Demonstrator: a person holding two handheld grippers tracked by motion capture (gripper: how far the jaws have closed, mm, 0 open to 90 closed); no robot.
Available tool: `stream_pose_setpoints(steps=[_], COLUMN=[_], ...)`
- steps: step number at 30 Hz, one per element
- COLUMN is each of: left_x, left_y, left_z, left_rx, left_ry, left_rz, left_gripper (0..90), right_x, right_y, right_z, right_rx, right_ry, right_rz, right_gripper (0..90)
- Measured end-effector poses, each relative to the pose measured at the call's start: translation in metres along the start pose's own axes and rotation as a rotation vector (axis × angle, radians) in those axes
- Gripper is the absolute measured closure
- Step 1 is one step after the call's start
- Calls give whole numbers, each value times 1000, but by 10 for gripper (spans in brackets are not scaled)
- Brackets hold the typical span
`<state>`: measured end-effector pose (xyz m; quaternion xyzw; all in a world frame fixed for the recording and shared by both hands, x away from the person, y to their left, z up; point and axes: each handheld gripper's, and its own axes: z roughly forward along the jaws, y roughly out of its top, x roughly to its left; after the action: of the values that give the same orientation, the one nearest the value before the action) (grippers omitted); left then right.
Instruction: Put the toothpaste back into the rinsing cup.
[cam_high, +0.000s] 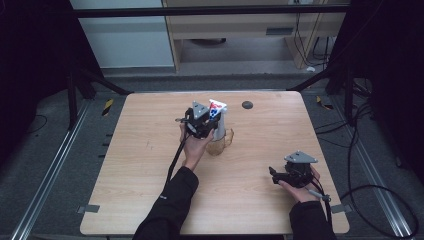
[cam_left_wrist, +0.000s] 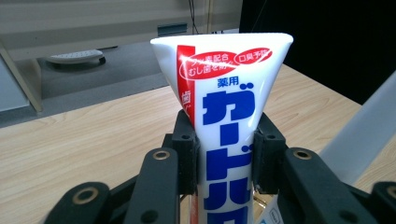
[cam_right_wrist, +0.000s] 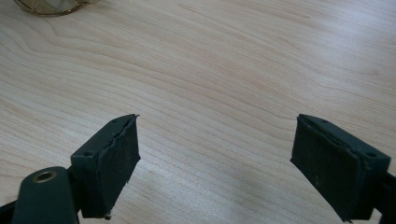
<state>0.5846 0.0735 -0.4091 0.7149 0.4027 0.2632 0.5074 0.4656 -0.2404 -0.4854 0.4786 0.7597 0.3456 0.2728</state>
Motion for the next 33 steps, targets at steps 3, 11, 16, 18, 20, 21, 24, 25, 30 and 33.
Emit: stream_pose_setpoints(steps=[3,11,16,18,20,21,24,25,30,33], left_x=[0,2,3,4,6,6,7,8,8,7], left_y=[-3,-10,-12,-15,-17,-19,-23,-24,-28,-29], left_z=[2,1,-1,-2,-4,-5,-7,-8,-13,-16], left_rx=[12,26,65,82,102,107,126,130,128,131], left_ry=[-2,-2,-18,-19,-17,-15,-15,-15,-16,-17], left_rz=[-1,2,11,9,21,19,30,33,46,56], left_gripper=[673,664,651,645,639,635,623,619,615,609], right_x=[0,0,1,1,1,1,2,2,1,1], right_y=[0,0,0,0,0,0,0,0,0,0], right_z=[0,0,1,0,0,1,1,1,1,1], right_rx=[0,5,5,4,4,5,8,8,8,8], right_ry=[1,0,-1,0,0,0,2,2,0,0], right_rz=[-1,-2,-4,-3,0,-3,-4,-4,-8,-8], right_gripper=[150,149,149,149,148,148,148,147,147,146])
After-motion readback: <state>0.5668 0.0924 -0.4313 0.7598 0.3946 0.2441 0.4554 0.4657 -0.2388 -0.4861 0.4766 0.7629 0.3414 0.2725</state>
